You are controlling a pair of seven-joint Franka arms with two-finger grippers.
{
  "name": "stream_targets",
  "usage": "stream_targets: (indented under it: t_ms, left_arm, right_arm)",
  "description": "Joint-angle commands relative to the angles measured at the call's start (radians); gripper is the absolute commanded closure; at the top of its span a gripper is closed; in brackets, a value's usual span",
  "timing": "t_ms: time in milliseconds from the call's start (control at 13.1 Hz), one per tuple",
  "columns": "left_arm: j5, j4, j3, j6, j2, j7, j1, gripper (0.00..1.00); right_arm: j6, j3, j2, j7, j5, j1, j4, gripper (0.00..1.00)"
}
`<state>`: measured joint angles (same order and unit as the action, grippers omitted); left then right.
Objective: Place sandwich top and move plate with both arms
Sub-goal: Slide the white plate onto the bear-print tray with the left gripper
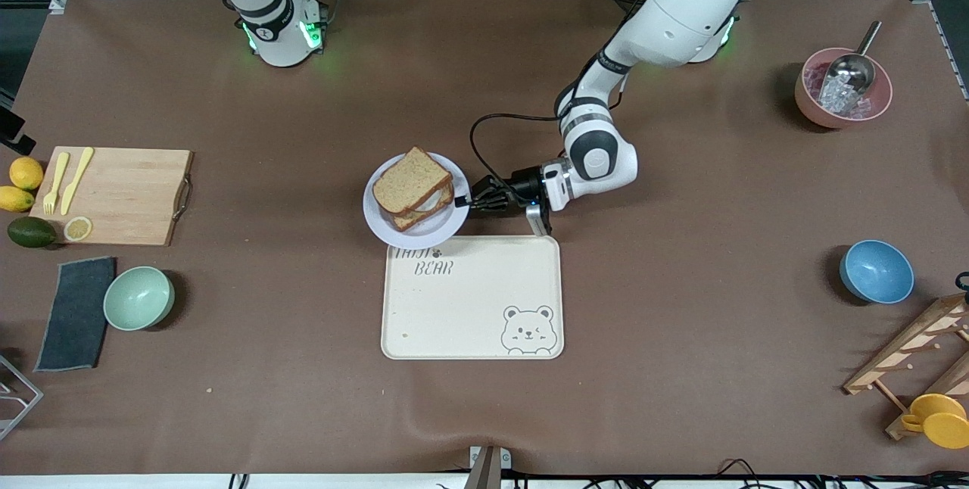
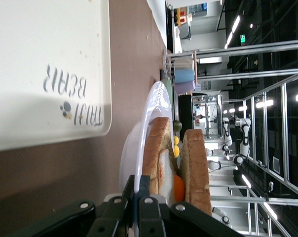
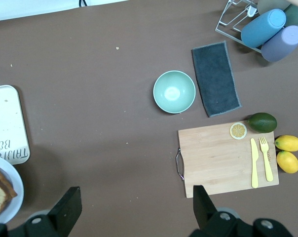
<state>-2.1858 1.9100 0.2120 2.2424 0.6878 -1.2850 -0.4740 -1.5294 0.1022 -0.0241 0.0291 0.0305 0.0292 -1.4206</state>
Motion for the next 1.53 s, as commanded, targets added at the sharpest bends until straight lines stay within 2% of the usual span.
stream_targets:
  t_ms: [0, 612, 994, 1147, 1300, 1453]
  left_arm:
    - [-0.034, 0.038, 0.018, -0.007, -0.051, -0.022, 0.050, 1.00]
    - [-0.031, 0.037, 0.017, -0.007, -0.028, -0.023, 0.166, 1.00]
    - [-0.035, 0.021, 0.017, -0.007, -0.014, -0.023, 0.213, 1.00]
    - [-0.035, 0.006, 0.017, -0.007, -0.001, -0.025, 0.222, 1.00]
    - [-0.037, 0.003, 0.017, -0.009, 0.012, -0.027, 0.229, 1.00]
    - [-0.022, -0.063, 0.013, -0.010, 0.073, -0.028, 0.253, 1.00]
  right_arm:
    - [0.015, -0.001, -0.008, 0.015, -0.014, 0.005, 0.020, 0.00]
    - [0.058, -0.004, -0.014, 0.005, -0.014, -0.006, 0.014, 0.00]
    - [0.256, -0.006, -0.013, 0.000, -0.021, -0.049, 0.016, 0.00]
    - [0.259, -0.003, -0.004, -0.003, -0.098, -0.041, 0.012, 0.00]
    - [0.249, 0.002, -0.005, -0.003, -0.098, -0.032, 0.002, 0.00]
    - [0.213, 0.004, -0.013, 0.002, -0.090, -0.014, -0.021, 0.00]
